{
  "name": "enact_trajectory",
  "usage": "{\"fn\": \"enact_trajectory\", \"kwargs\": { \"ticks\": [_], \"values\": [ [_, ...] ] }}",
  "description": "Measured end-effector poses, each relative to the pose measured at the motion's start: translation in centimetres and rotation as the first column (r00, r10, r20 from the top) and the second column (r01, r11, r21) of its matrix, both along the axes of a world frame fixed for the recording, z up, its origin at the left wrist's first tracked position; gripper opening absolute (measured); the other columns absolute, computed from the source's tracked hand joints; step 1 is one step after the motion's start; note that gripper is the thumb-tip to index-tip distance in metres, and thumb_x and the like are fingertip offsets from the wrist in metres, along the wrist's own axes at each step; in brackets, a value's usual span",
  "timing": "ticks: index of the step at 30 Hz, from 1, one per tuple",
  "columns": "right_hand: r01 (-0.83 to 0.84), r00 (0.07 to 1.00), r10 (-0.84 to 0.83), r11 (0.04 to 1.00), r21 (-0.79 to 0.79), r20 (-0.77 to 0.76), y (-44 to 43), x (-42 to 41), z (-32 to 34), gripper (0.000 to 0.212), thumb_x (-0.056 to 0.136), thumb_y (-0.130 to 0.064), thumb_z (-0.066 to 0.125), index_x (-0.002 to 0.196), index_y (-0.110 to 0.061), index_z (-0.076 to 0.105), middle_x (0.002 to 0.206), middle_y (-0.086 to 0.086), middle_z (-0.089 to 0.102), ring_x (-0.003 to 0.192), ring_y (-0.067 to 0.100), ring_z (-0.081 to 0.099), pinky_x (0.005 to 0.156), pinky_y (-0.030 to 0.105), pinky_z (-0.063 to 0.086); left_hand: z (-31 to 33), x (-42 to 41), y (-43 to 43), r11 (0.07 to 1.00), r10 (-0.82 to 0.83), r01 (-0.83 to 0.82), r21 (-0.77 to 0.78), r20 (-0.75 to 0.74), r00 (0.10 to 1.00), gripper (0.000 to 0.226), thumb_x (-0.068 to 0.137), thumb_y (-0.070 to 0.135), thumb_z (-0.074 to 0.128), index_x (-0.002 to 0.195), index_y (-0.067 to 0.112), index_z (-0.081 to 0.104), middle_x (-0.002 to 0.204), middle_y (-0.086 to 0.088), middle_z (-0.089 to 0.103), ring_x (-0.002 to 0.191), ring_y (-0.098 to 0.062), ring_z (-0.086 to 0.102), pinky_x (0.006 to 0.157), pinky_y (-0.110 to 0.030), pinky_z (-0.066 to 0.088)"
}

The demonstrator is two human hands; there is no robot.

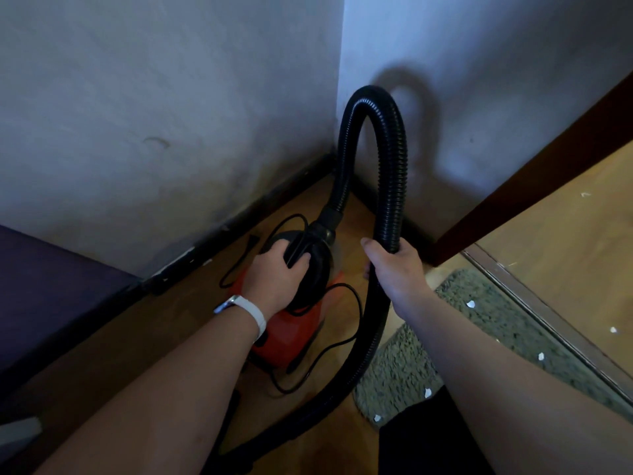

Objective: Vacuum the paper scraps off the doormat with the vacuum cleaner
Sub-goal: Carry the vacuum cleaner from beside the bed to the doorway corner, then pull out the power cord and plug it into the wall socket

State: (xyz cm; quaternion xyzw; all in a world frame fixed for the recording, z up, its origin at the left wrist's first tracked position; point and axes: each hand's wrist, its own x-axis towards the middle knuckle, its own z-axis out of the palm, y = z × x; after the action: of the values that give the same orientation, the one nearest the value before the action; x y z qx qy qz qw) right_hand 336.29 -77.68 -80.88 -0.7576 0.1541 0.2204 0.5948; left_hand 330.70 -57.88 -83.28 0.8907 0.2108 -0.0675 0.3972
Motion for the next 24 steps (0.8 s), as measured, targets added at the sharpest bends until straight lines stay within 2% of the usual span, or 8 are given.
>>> {"fn": "enact_trajectory", "kwargs": {
  "ticks": [5, 9, 11, 13, 17, 19, 21, 24],
  "values": [
    [-0.02, 1.0, 0.02, 0.999, -0.025, 0.01, -1.2, -0.7, 1.5, 0.024, 0.088, -0.039, 0.069, 0.084, -0.017, 0.06, 0.065, 0.003, 0.06, 0.067, 0.024, 0.062, 0.079, 0.05, 0.055, 0.1, -1.0, 0.0, 0.989, -0.12, 0.113, 0.094, 0.072, 0.99, 0.028, 0.1, 0.043, 0.047, 0.114, 0.021, 0.057, 0.101, 0.002, 0.063, 0.093, -0.02, 0.061, 0.077, -0.036, 0.052],
    [-0.045, 0.998, 0.046, 0.999, -0.014, 0.036, -1.6, -1.8, 3.3, 0.024, 0.09, -0.038, 0.069, 0.087, -0.016, 0.059, 0.067, 0.002, 0.061, 0.068, 0.021, 0.062, 0.074, 0.042, 0.051, 0.9, -3.1, 1.3, 0.967, -0.202, 0.21, 0.146, -0.068, 0.977, 0.045, 0.102, 0.041, 0.043, 0.142, 0.02, 0.043, 0.123, -0.004, 0.055, 0.111, -0.023, 0.056, 0.088, -0.036, 0.049],
    [-0.057, 0.997, 0.056, 0.998, 0.012, 0.045, -1.7, -2.4, 4.3, 0.028, 0.088, -0.04, 0.07, 0.094, -0.014, 0.06, 0.071, 0.002, 0.062, 0.07, 0.021, 0.063, 0.074, 0.043, 0.052, 1.4, -4.4, 1.9, 0.944, -0.215, 0.239, 0.226, -0.125, 0.968, 0.04, 0.103, 0.042, 0.042, 0.134, 0.018, 0.05, 0.116, -0.004, 0.059, 0.103, -0.024, 0.059, 0.082, -0.039, 0.052],
    [-0.04, 0.998, 0.037, 0.998, 0.055, 0.053, -1.6, -3.2, 5.3, 0.026, 0.088, -0.039, 0.071, 0.099, -0.018, 0.06, 0.077, 0.002, 0.063, 0.072, 0.02, 0.065, 0.075, 0.041, 0.053, 2.2, -5.3, 2.1, 0.912, -0.219, 0.265, 0.314, -0.173, 0.96, 0.032, 0.103, 0.038, 0.041, 0.112, 0.012, 0.059, 0.102, -0.006, 0.062, 0.093, -0.025, 0.062, 0.073, -0.039, 0.051],
    [-0.036, 0.992, 0.032, 0.999, 0.031, 0.124, -1.3, -4.9, 6.9, 0.023, 0.088, -0.039, 0.07, 0.096, -0.023, 0.056, 0.08, 0.003, 0.065, 0.073, 0.021, 0.067, 0.071, 0.038, 0.055, 4.2, -5.6, 2.1, 0.817, -0.172, 0.343, 0.463, -0.371, 0.913, 0.029, 0.104, 0.026, 0.043, 0.095, 0.006, 0.062, 0.094, -0.009, 0.065, 0.09, -0.029, 0.064, 0.064, -0.031, 0.037],
    [-0.032, 0.984, 0.03, 0.999, 0.01, 0.174, -1.1, -5.5, 7.5, 0.023, 0.089, -0.038, 0.07, 0.095, -0.024, 0.053, 0.078, 0.003, 0.064, 0.07, 0.022, 0.065, 0.064, 0.035, 0.052, 5.0, -5.6, 2.0, 0.825, -0.122, 0.326, 0.462, -0.418, 0.9, 0.027, 0.1, 0.021, 0.046, 0.078, 0.009, 0.056, 0.077, -0.003, 0.055, 0.079, -0.026, 0.058, 0.062, -0.029, 0.036],
    [-0.013, 0.979, 0.017, 1.0, -0.02, 0.202, -1.0, -5.9, 8.1, 0.022, 0.09, -0.036, 0.07, 0.097, -0.027, 0.051, 0.08, 0.003, 0.063, 0.067, 0.017, 0.062, 0.058, 0.03, 0.05, 5.8, -5.6, 1.8, 0.854, -0.116, 0.298, 0.426, -0.401, 0.908, 0.032, 0.099, 0.022, 0.048, 0.068, 0.014, 0.044, 0.071, 0.001, 0.047, 0.072, -0.022, 0.052, 0.059, -0.028, 0.036],
    [0.04, 0.963, -0.02, 0.997, -0.068, 0.27, -0.6, -6.4, 9.2, 0.029, 0.092, -0.033, 0.069, 0.108, -0.031, 0.045, 0.095, -0.009, 0.061, 0.075, 0.003, 0.06, 0.06, 0.018, 0.047, 7.5, -6.3, 1.8, 0.905, -0.133, 0.212, 0.368, -0.229, 0.964, 0.031, 0.1, 0.031, 0.047, 0.073, 0.016, 0.049, 0.069, 0.002, 0.052, 0.061, -0.015, 0.05, 0.046, -0.028, 0.029]
  ]
}}
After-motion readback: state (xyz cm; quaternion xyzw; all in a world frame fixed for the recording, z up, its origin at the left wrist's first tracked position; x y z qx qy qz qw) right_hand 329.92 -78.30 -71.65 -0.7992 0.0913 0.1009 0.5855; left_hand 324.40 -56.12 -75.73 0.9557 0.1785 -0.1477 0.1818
